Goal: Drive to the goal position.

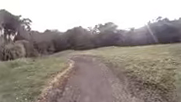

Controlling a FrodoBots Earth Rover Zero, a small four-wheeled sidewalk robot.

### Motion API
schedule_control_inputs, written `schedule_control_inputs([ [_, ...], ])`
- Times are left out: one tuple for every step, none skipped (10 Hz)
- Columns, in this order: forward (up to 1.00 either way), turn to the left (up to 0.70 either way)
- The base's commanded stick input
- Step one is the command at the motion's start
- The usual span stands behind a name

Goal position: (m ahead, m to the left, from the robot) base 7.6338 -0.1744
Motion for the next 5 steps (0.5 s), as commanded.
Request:
schedule_control_inputs([
  [0.70,0.00],
  [0.70,0.01],
  [0.70,0.02],
  [0.70,0.09],
  [0.70,0.24],
])
